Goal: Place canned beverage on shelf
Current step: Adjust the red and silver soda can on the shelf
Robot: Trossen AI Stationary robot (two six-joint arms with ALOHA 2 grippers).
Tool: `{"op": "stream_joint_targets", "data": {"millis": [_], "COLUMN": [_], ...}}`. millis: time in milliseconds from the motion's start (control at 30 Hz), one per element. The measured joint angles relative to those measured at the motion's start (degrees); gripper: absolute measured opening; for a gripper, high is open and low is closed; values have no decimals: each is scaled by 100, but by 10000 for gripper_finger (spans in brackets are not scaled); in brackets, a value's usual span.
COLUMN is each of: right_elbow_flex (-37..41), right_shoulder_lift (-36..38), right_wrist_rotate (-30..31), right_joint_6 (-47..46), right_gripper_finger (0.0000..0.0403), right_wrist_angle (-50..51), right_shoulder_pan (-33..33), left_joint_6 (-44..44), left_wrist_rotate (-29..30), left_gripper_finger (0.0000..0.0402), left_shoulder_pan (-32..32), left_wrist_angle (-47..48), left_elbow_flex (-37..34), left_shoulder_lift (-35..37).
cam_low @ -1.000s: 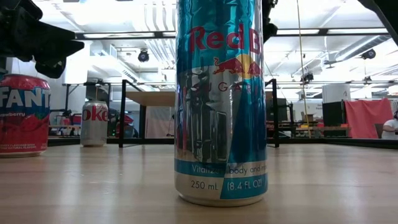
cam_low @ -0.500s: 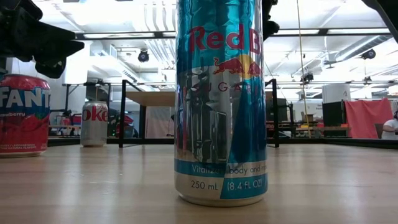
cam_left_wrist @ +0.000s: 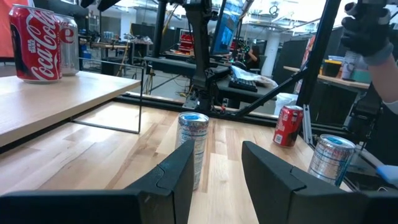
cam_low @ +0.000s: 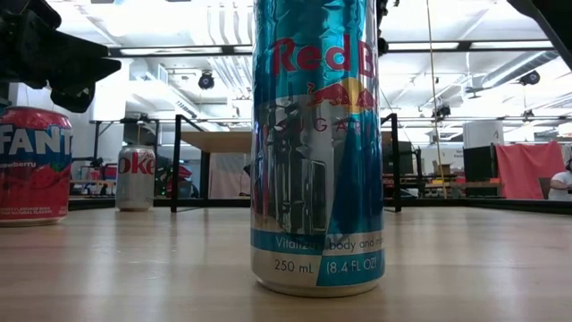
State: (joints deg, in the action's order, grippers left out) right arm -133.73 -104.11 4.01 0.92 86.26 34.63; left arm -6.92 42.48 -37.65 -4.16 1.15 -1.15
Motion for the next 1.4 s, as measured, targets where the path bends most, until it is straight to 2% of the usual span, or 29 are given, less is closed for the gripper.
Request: {"op": "stream_joint_targets", "data": {"millis": [433,833,1100,1267,1400], "right_elbow_flex": [2,43,46,40,41], "right_shoulder_lift": [-5,-57,-291,-298,-298], "right_wrist_rotate": [-98,65,244,860,904], "right_joint_6": [-90,729,873,453,690], "right_gripper_finger": [382,382,382,382,382], "right_wrist_angle": [44,-47,-381,-796,-847], "right_shoulder_pan": [0,2,211,255,269], "left_joint_6": [0,-2,0,0,0], "left_wrist_rotate": [0,0,0,-2,0], "left_gripper_finger": [118,118,118,118,118], "left_shoulder_pan": [-2,0,0,-1,0], "left_wrist_angle": [-2,-2,-2,0,-2], "left_elbow_flex": [0,0,0,2,0], "left_shoulder_lift": [0,0,0,0,0]}}
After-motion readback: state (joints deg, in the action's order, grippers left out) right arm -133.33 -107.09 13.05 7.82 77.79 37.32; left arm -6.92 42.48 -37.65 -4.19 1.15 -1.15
